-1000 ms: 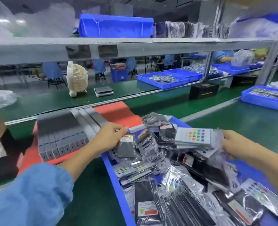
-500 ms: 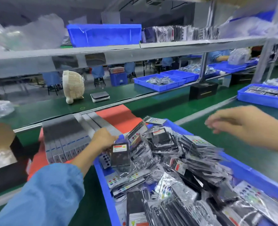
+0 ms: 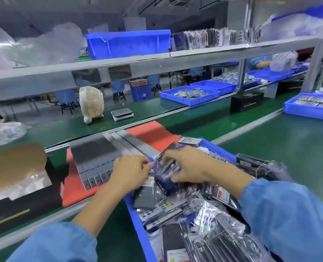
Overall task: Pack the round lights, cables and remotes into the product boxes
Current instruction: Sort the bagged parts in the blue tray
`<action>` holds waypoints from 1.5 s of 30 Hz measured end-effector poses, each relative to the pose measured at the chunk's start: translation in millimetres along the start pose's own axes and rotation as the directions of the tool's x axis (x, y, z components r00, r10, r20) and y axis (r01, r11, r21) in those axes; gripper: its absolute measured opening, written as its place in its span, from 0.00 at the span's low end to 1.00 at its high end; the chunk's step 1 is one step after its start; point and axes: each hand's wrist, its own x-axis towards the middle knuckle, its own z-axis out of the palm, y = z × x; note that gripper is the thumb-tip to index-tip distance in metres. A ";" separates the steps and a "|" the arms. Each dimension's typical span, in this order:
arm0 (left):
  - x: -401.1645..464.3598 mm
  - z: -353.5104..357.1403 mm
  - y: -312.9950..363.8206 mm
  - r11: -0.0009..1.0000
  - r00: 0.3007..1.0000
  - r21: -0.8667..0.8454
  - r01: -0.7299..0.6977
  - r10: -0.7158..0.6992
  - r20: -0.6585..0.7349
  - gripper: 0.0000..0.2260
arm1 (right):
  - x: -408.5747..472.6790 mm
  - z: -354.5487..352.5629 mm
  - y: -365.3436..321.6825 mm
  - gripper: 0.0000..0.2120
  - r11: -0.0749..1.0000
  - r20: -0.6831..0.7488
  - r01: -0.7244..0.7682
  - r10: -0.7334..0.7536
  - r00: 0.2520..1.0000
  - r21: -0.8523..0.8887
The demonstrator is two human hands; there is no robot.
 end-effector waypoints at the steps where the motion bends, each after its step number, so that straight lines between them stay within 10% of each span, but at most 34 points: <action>1: -3.4 -4.6 5.7 0.997 0.997 0.055 -0.057 0.060 -0.054 0.16 | -7.7 -5.5 5.2 0.20 0.984 -0.078 -0.048 0.063 0.995 0.173; 3: -13.8 -12.7 22.4 0.931 0.983 -0.334 -0.149 0.102 -0.154 0.17 | -24.0 -15.3 17.1 0.17 0.875 -0.090 -0.135 0.198 0.976 0.465; 5: -19.8 -17.7 47.9 0.617 0.990 -0.777 -0.124 0.130 -0.055 0.17 | -34.7 -18.5 17.9 0.16 0.772 0.008 -0.217 0.265 0.964 0.597; 8: -18.6 -7.2 75.4 0.345 0.963 -0.938 -0.047 0.265 0.049 0.17 | -32.0 -12.2 8.4 0.13 0.744 -0.058 -0.200 0.306 0.950 0.638; 12: -8.1 8.5 79.4 0.670 1.000 -0.743 0.014 -0.016 0.004 0.14 | -31.9 -24.2 24.5 0.15 0.880 -0.412 -0.407 0.474 0.778 0.244; 17: -1.6 17.5 91.7 0.853 0.968 -0.500 0.153 -0.231 -0.099 0.22 | -46.5 0.3 32.2 0.30 0.817 0.084 -0.551 0.569 0.818 -0.168; 24: 0.1 7.0 65.7 0.977 0.979 0.077 0.199 -0.203 0.036 0.17 | -37.8 4.8 5.5 0.18 0.830 -0.014 -0.525 0.532 0.846 -0.190; 31: 27.2 18.5 57.7 0.914 0.977 -0.370 0.170 -0.108 0.184 0.37 | -47.2 -2.2 -9.9 0.15 0.902 -0.206 -0.291 0.366 0.908 0.319; 35: 54.0 34.0 60.5 0.925 0.974 -0.321 0.203 -0.158 0.160 0.32 | -67.4 -21.5 17.2 0.15 0.783 -0.423 -0.221 0.522 0.741 0.581; 38: 61.1 43.9 67.5 0.889 0.984 -0.424 0.172 -0.177 0.027 0.24 | -76.4 -26.9 39.4 0.16 0.760 -0.483 -0.260 0.597 0.640 0.595; 45: 70.7 42.6 71.4 0.871 0.984 -0.487 -0.064 -0.027 -0.177 0.17 | -64.4 -14.0 20.2 0.09 0.825 -0.362 -0.274 0.482 0.797 0.494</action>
